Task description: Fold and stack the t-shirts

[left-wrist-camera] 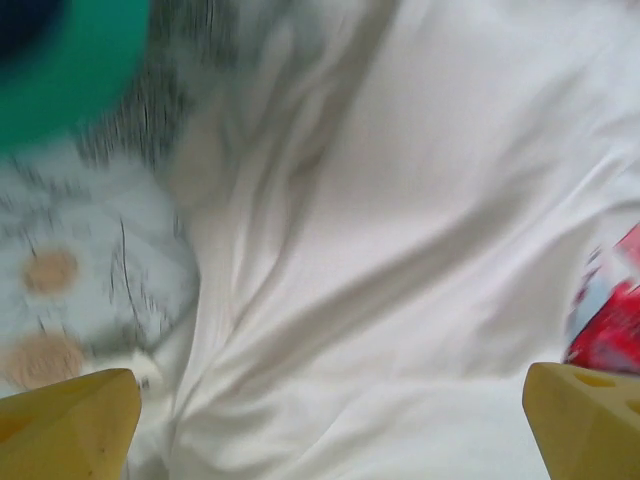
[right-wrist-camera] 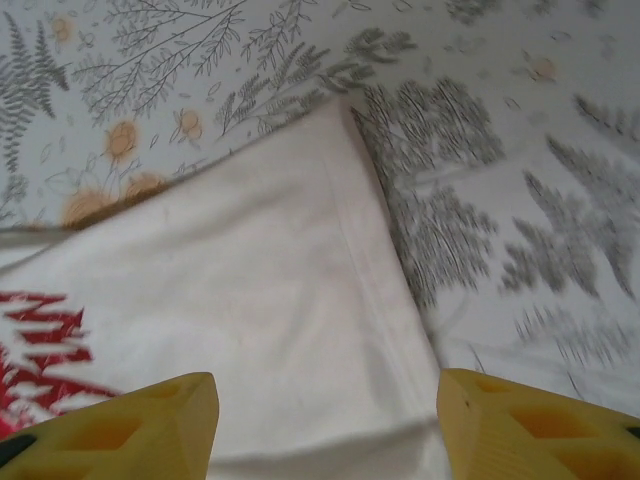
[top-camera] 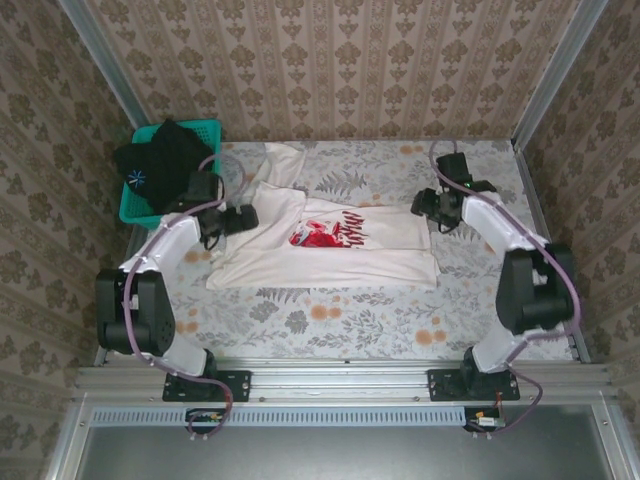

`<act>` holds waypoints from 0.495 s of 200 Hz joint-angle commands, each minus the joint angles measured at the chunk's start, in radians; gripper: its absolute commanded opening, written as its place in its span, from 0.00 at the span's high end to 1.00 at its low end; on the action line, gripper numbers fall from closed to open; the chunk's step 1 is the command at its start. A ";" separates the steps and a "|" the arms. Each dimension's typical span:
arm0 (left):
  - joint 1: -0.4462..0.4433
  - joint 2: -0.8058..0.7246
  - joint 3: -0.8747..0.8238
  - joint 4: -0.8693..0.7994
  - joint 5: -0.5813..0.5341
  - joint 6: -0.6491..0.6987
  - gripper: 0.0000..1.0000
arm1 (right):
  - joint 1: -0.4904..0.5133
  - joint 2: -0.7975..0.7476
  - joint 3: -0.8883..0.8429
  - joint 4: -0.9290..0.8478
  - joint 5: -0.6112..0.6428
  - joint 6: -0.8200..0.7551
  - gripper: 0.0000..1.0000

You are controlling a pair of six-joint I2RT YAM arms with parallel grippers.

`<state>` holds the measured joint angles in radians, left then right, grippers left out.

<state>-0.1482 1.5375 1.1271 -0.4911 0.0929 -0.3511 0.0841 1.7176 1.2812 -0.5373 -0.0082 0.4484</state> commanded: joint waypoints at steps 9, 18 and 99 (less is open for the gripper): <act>-0.054 0.163 0.247 0.019 -0.049 0.045 0.00 | 0.002 0.206 0.170 -0.040 0.033 -0.105 0.37; -0.071 0.260 0.353 0.024 -0.054 0.065 0.00 | 0.001 0.260 0.218 -0.046 0.036 -0.112 0.36; -0.038 1.127 1.501 -0.252 -0.121 0.015 0.21 | -0.003 0.444 0.390 -0.055 0.031 -0.126 0.34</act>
<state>-0.2214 2.5774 2.4935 -0.6373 -0.0036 -0.2737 0.0834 2.1410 1.6241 -0.5610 0.0002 0.3420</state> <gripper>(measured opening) 0.791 0.654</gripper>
